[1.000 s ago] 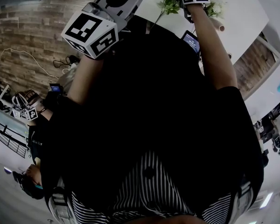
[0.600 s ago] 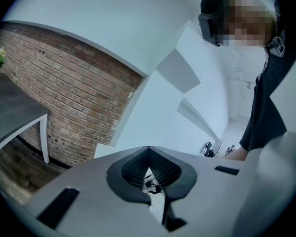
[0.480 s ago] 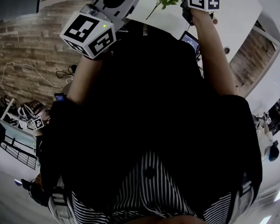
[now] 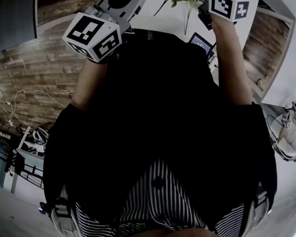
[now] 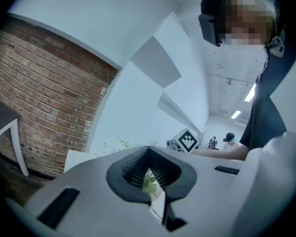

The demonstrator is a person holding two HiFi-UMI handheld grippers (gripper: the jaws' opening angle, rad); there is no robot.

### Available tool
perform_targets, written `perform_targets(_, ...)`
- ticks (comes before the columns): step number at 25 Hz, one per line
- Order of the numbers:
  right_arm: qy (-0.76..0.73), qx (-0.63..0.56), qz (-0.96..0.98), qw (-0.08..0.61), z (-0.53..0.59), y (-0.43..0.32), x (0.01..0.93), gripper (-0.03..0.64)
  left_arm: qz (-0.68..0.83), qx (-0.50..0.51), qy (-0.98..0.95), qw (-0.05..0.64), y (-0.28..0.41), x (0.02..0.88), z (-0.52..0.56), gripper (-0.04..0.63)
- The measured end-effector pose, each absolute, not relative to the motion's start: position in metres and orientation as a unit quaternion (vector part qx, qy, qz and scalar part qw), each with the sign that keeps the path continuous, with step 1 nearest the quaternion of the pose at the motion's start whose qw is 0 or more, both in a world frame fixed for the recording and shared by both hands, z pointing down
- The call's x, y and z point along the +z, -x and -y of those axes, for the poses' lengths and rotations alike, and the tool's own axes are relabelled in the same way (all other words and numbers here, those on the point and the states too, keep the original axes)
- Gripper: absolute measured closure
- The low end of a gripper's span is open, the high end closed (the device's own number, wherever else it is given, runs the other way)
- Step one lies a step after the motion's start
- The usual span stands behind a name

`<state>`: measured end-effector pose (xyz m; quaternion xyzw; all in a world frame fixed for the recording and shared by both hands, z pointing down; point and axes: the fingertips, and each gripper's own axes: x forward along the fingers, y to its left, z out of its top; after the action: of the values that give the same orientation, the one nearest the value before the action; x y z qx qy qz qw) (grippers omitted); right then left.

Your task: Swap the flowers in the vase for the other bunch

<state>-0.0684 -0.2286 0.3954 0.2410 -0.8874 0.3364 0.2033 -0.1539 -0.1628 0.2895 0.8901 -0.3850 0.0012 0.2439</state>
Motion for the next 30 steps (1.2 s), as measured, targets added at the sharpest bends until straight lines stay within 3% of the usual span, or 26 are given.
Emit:
perform_targets(10, -0.328, 0.314, 0.878, 0.152, 0.23, -0.067, 0.359, 0.603, 0.323, 0.026, -0.92, 0.219, 0.049, 0.278, 0.173, 0.595)
perform_targets(18, -0.435, 0.213, 0.856, 0.181, 0.237, -0.156, 0.328, 0.603, 0.276, 0.029, -0.938, 0.209, 0.007, 0.271, 0.176, 0.595)
perform_targets(30, -0.479, 0.138, 0.837, 0.224, 0.244, -0.194, 0.371, 0.603, 0.275, 0.051, -0.934, 0.223, -0.018, 0.288, 0.173, 0.595)
